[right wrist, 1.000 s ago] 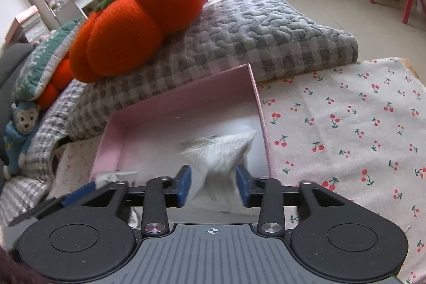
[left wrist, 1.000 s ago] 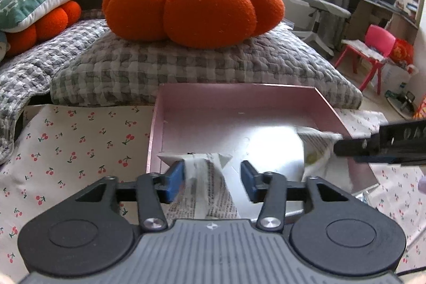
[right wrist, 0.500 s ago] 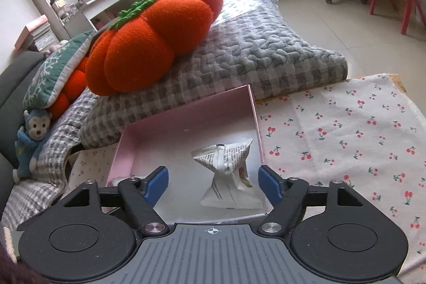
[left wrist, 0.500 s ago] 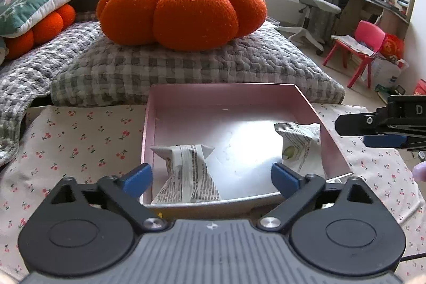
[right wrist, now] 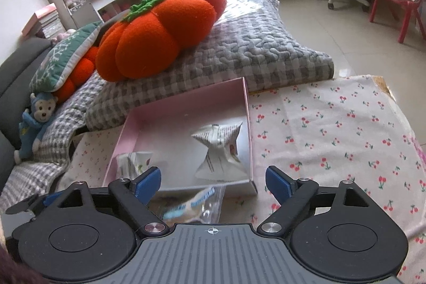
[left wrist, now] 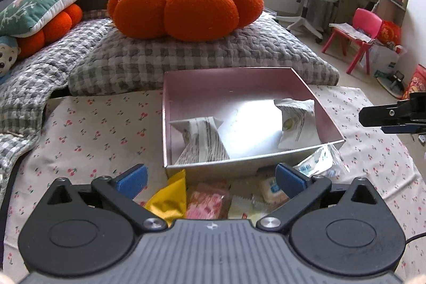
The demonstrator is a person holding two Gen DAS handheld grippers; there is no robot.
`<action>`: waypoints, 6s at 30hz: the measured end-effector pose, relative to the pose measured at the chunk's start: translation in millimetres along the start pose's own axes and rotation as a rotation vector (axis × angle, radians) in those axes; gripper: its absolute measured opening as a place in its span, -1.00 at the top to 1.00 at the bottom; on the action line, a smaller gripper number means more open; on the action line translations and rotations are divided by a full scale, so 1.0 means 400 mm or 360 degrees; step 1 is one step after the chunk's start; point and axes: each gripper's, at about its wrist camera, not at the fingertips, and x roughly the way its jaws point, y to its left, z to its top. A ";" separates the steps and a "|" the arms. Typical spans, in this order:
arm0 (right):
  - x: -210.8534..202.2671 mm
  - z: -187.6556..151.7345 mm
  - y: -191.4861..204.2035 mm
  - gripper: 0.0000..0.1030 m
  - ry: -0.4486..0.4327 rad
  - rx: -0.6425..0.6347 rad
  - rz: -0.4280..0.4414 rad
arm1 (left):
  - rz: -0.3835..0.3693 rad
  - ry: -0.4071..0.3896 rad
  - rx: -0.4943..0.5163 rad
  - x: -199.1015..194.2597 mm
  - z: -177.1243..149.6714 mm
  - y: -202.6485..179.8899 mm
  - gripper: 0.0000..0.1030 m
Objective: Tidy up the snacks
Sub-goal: 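Withdraw both open tools from the box back toward the snack pile, then grasp the yellow waffle sandwich bag with the left tool while the right grasps the yellow chip bag, then lift both yellow bags and carry them over the pink box, then open both grippers to release the yellow bags into the pink box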
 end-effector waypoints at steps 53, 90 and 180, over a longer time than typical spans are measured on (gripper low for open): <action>-0.094 -0.304 -0.015 -0.84 0.0092 -0.0652 -0.0030 | -0.0321 0.0052 0.0121 -0.124 -0.261 0.020 -0.99; 0.002 -0.365 0.062 -0.22 0.0323 -0.0720 0.0149 | -0.0477 0.0320 -0.0004 -0.066 -0.278 -0.007 0.05; 0.254 0.018 -0.001 0.03 -0.0021 0.0163 0.0026 | -0.0209 -0.0057 -0.0363 0.198 0.038 -0.033 0.26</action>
